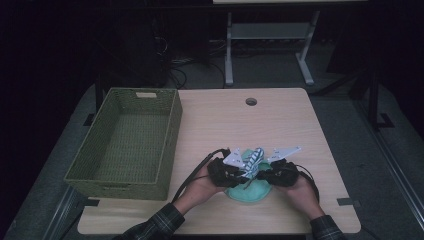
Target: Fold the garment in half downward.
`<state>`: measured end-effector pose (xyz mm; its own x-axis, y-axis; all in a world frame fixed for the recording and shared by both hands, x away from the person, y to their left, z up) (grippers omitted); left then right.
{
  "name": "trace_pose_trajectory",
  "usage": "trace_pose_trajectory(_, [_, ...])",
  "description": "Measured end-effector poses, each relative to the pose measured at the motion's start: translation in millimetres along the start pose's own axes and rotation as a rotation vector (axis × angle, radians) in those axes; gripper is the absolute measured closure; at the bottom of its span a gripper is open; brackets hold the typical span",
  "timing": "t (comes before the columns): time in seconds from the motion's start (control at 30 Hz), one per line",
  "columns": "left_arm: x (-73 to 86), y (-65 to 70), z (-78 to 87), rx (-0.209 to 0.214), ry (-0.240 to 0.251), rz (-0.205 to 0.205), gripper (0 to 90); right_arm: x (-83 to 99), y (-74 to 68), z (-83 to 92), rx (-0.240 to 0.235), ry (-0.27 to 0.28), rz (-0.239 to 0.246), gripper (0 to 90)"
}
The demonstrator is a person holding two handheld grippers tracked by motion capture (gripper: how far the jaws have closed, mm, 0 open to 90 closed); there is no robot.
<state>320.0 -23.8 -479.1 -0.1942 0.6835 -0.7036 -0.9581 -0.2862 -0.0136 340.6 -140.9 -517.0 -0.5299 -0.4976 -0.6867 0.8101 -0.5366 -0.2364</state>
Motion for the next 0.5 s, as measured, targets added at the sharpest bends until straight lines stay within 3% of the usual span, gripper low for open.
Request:
trace_pose_trajectory(0.3, [-12.6,5.2,8.7,0.040,0.079,0.050,57.6,6.2,22.5,26.2,0.078,0.027,-0.041,89.7])
trace_pose_trajectory(0.43, [-16.6,-2.7,22.4,0.020,0.109,0.056,57.5,5.5,31.9,40.3,0.120,0.046,-0.051,89.8])
trace_pose_trajectory(0.5, [-14.8,-10.6,30.2,-0.003,0.118,0.073,61.5,2.8,36.7,48.5,0.136,0.070,-0.044,89.8])
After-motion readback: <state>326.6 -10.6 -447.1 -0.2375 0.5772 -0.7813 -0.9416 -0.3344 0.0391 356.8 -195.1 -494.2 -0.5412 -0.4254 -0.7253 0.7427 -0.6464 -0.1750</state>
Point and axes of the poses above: each handheld gripper's, and its own axes: z roughly backward along the jaws, x roughly out of its underside, y roughly to its right, the point moved 8 cm from there along -z, roughly forward along the jaws, and after that the axes turned 5 degrees about -x, right-handed, at the moved point
